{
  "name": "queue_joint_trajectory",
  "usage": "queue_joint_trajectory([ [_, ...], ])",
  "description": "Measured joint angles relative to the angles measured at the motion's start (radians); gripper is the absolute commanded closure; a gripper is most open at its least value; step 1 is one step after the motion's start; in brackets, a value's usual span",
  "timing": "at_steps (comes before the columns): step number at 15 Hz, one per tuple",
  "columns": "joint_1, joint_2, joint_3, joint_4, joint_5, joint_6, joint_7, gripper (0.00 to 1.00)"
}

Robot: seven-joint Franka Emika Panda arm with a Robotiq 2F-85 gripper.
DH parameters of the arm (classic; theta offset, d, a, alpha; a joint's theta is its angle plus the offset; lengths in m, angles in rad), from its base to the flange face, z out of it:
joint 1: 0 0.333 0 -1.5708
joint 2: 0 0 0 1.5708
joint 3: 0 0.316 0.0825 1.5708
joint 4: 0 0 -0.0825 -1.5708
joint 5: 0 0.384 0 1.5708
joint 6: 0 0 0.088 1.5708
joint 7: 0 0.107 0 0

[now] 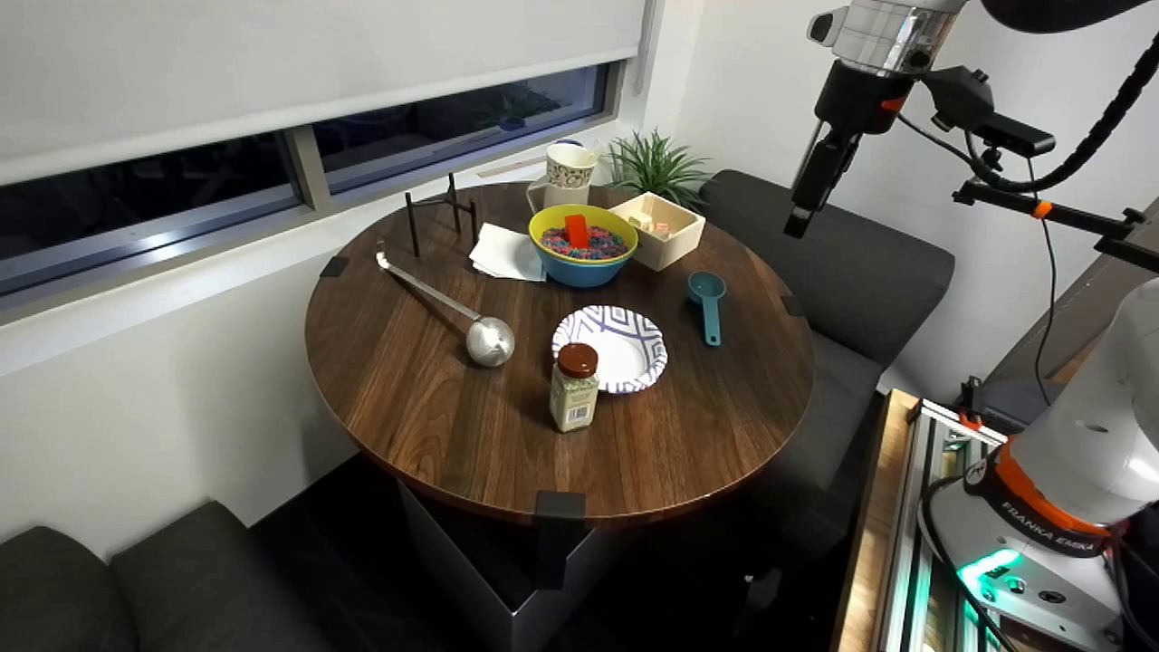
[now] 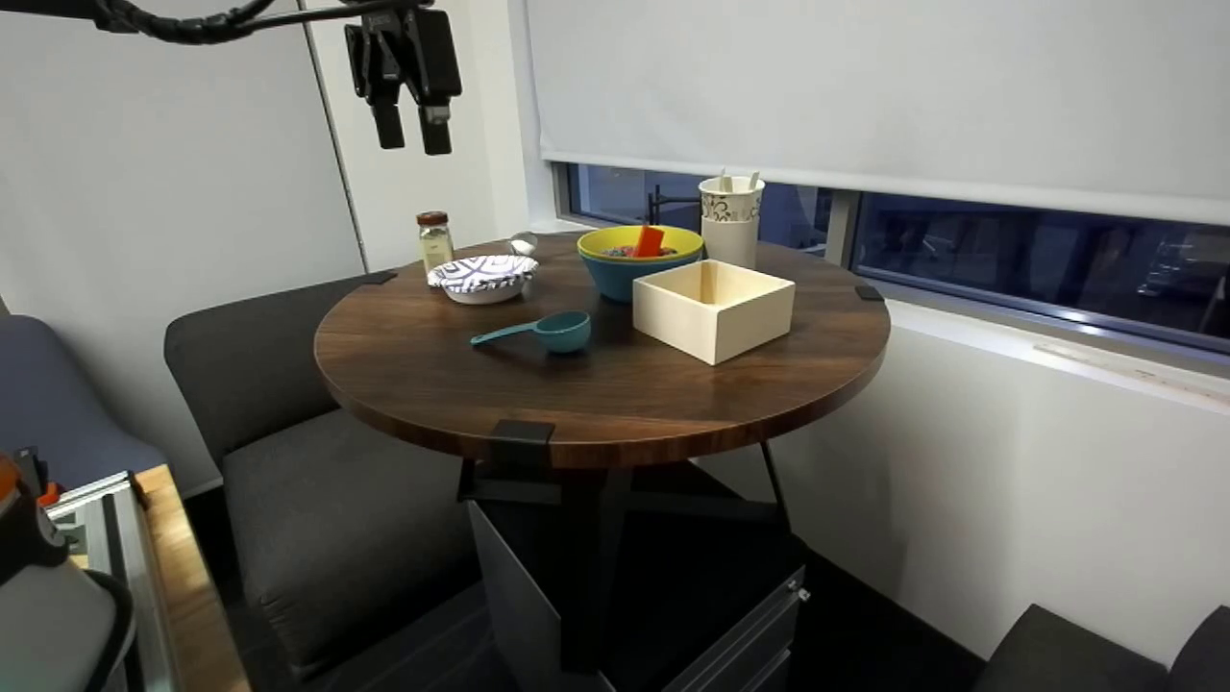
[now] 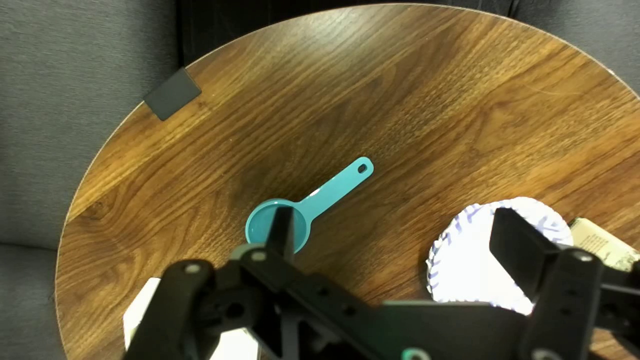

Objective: Put the orange block upright

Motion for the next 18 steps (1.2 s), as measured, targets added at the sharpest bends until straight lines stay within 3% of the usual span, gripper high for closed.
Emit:
queue_joint_trajectory([
  [11, 0.002, 0.008, -0.001, 0.008, 0.005, 0.007, -0.001, 0.0],
  [15, 0.024, 0.1, 0.004, 0.093, 0.05, 0.014, 0.016, 0.0],
  [18, 0.024, 0.225, 0.017, 0.201, 0.062, 0.013, 0.11, 0.0],
])
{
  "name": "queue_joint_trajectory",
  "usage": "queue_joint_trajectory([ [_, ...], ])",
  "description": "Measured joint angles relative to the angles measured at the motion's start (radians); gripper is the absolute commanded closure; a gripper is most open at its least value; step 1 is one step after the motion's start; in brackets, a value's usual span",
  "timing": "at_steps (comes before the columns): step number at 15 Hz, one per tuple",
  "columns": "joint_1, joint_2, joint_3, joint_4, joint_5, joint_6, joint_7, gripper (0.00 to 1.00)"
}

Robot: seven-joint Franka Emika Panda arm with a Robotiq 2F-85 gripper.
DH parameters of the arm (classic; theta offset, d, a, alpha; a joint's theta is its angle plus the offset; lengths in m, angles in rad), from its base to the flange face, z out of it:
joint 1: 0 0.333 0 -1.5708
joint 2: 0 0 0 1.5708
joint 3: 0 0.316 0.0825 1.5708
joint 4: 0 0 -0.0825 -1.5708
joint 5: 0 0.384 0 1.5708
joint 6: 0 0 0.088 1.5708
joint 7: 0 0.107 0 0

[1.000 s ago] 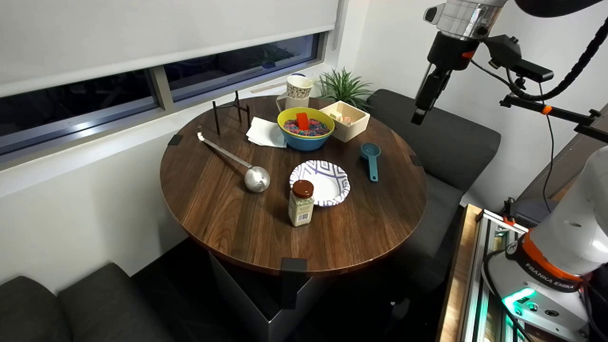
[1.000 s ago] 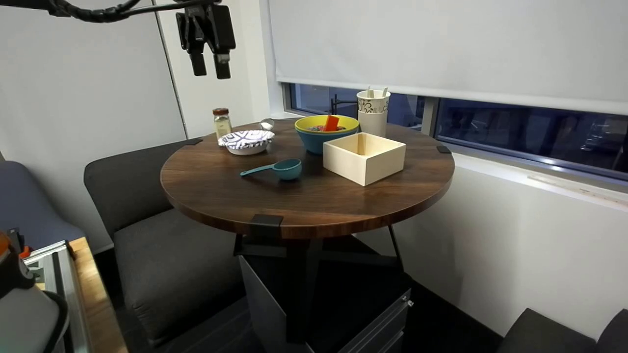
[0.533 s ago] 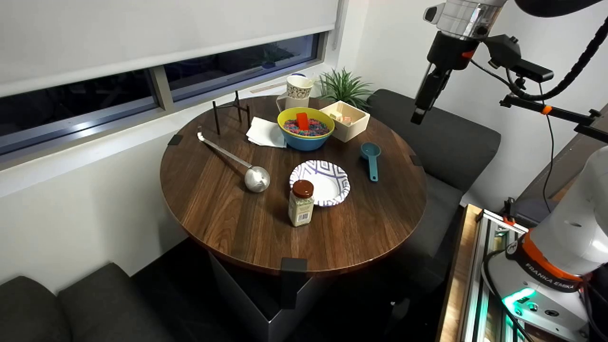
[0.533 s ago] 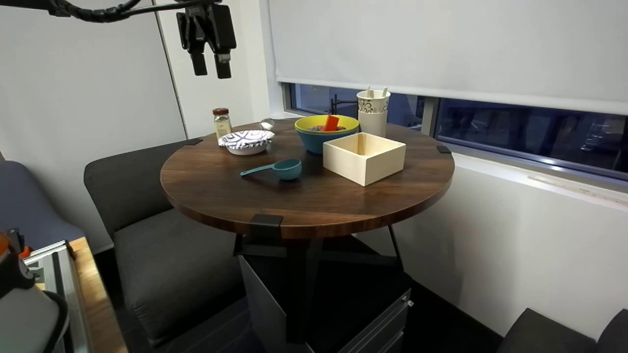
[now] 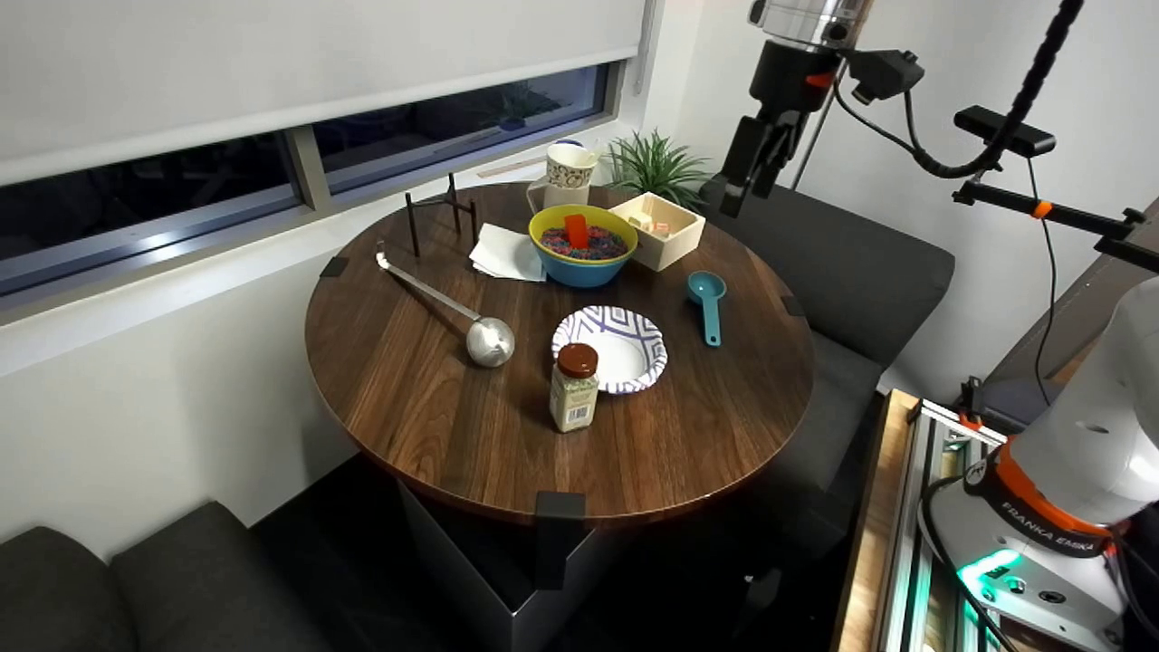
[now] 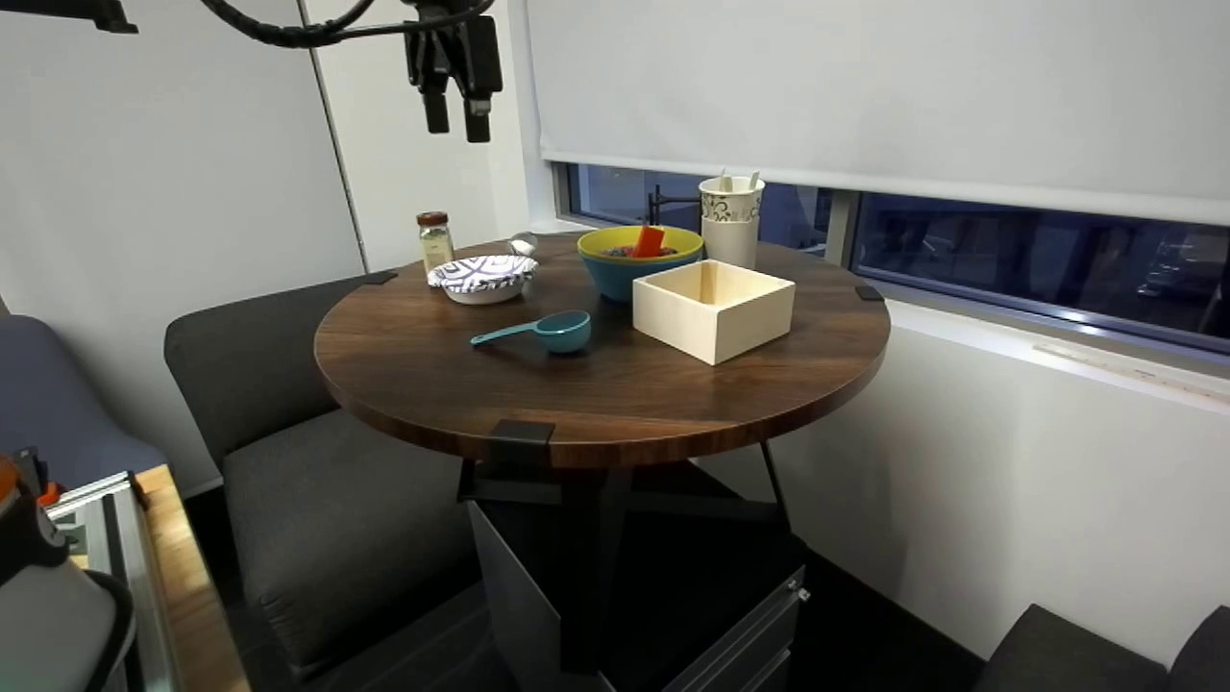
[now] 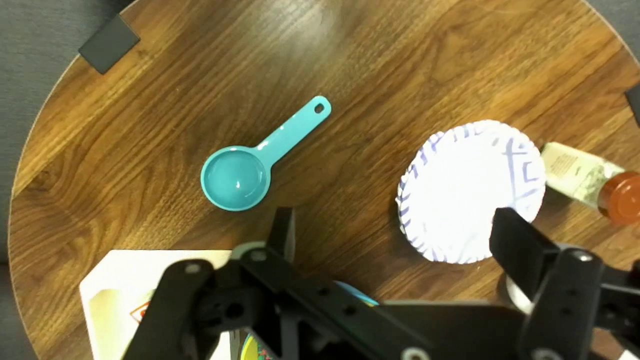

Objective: Put the orange block upright

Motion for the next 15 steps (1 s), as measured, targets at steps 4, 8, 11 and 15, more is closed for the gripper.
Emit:
queue_joint_trajectory([
  [4, -0.009, 0.204, 0.021, 0.174, -0.002, -0.015, 0.198, 0.0],
  [8, -0.008, 0.403, 0.026, 0.363, -0.002, -0.076, 0.317, 0.0],
  [11, -0.01, 0.527, 0.01, 0.495, -0.001, -0.111, 0.339, 0.0],
  [15, -0.013, 0.66, -0.023, 0.643, -0.001, -0.136, 0.346, 0.0],
])
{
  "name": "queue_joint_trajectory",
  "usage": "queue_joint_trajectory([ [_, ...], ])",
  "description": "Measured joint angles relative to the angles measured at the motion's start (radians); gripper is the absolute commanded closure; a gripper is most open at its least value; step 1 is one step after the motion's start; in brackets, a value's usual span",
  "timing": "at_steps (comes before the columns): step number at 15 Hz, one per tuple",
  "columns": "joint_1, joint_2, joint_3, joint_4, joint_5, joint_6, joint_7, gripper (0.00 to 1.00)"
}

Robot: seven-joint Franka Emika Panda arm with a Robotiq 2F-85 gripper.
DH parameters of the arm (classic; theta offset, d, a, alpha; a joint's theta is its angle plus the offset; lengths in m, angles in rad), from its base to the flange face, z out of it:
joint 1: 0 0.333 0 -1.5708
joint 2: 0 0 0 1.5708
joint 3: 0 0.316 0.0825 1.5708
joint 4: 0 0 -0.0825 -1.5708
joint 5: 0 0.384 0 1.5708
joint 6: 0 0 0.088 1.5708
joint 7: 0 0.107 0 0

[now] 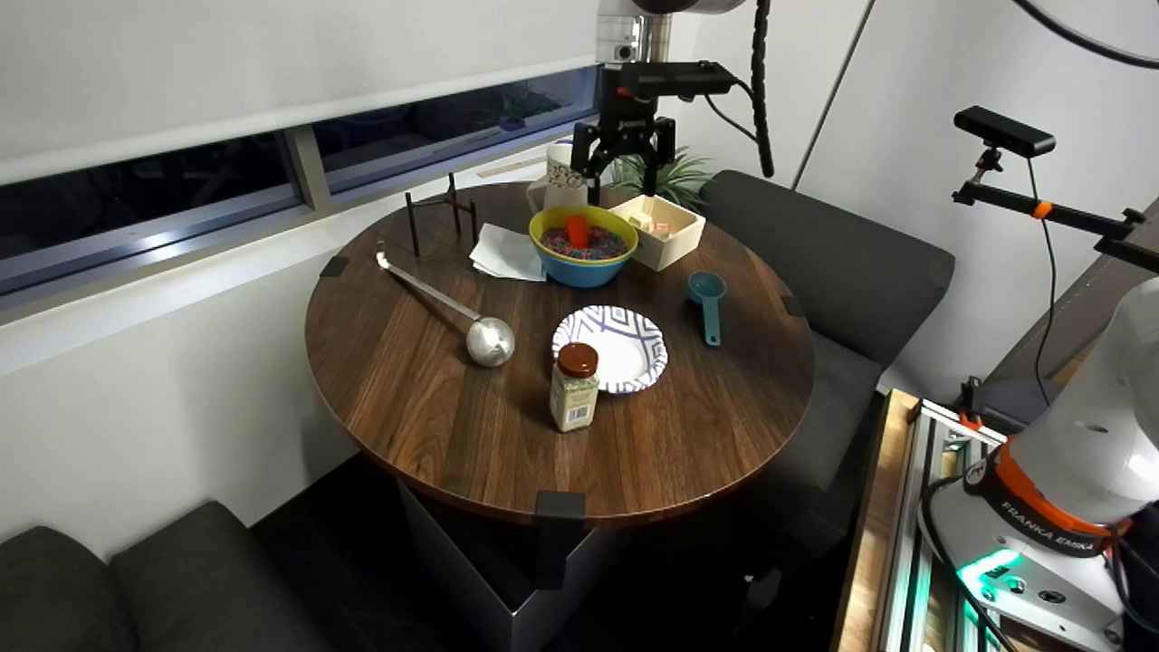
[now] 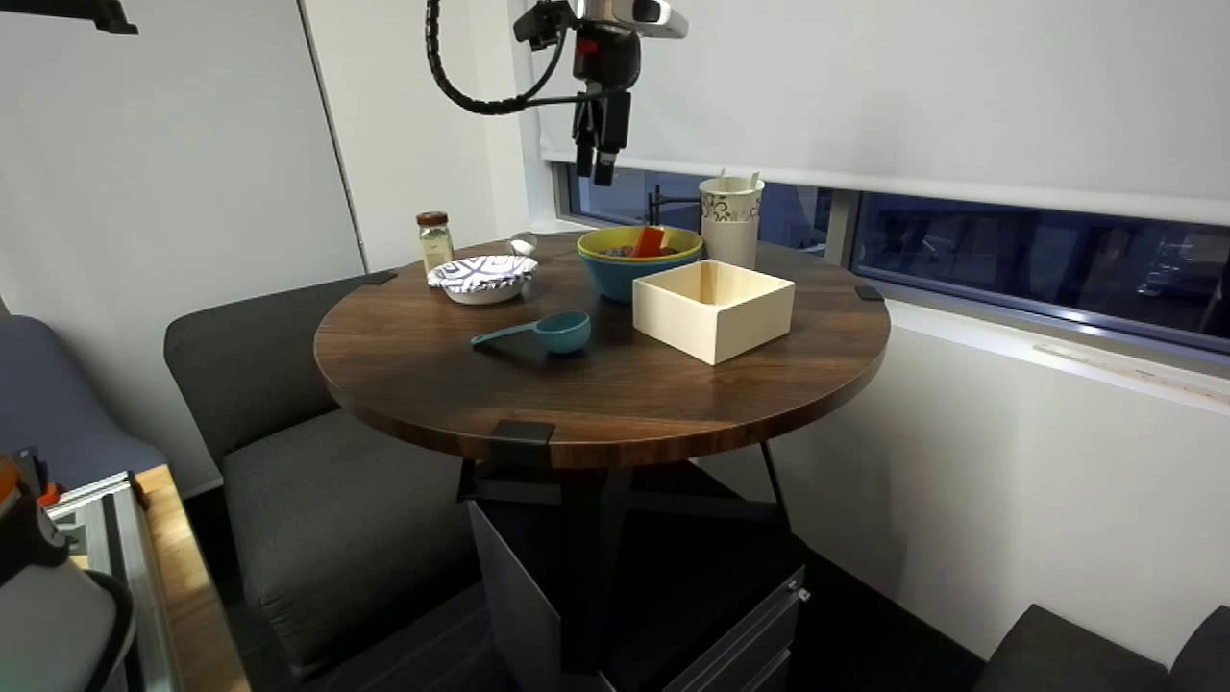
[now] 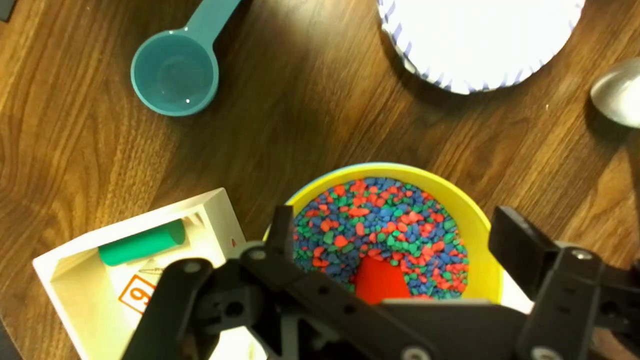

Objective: Put the orange block upright

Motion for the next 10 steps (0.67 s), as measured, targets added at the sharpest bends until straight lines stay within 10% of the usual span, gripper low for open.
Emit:
queue_joint_trajectory([
  [10, 0.032, 0.187, -0.03, 0.18, -0.007, 0.012, 0.17, 0.0],
])
